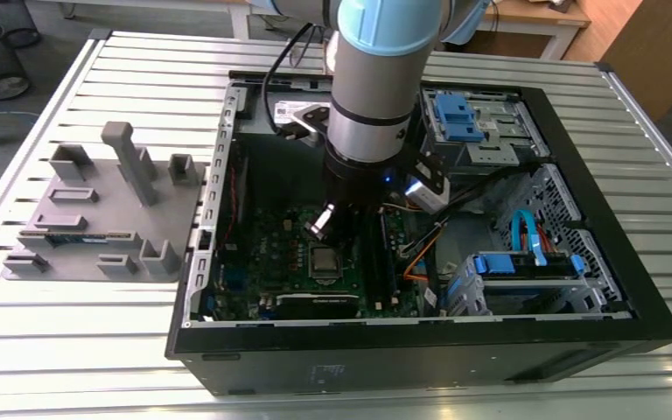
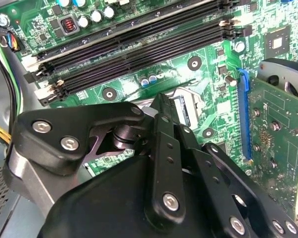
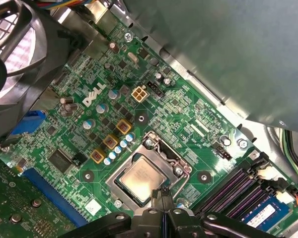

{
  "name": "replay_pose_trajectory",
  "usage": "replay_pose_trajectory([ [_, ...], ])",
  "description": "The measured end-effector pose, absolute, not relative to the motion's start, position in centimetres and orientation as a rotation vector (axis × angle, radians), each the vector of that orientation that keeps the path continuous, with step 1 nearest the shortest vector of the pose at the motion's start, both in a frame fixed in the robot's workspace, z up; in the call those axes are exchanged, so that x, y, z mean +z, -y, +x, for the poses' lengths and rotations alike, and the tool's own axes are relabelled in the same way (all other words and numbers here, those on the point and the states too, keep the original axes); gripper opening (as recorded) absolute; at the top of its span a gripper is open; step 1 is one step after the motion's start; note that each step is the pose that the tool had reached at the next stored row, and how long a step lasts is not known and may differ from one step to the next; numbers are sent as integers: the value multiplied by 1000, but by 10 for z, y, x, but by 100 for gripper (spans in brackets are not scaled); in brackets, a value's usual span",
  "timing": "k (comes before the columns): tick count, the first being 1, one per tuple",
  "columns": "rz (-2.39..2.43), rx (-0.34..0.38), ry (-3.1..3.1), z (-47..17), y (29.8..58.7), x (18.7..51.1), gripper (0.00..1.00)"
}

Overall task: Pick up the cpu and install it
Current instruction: 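Install the first cpu locking lever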

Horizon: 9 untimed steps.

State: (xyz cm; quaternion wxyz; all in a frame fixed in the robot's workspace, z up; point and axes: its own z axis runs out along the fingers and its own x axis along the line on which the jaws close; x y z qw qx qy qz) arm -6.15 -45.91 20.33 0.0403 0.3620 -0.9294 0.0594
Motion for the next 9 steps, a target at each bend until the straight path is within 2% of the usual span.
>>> replay_pose_trajectory([
  [9,1113,148,2857,-60,463,203,11],
])
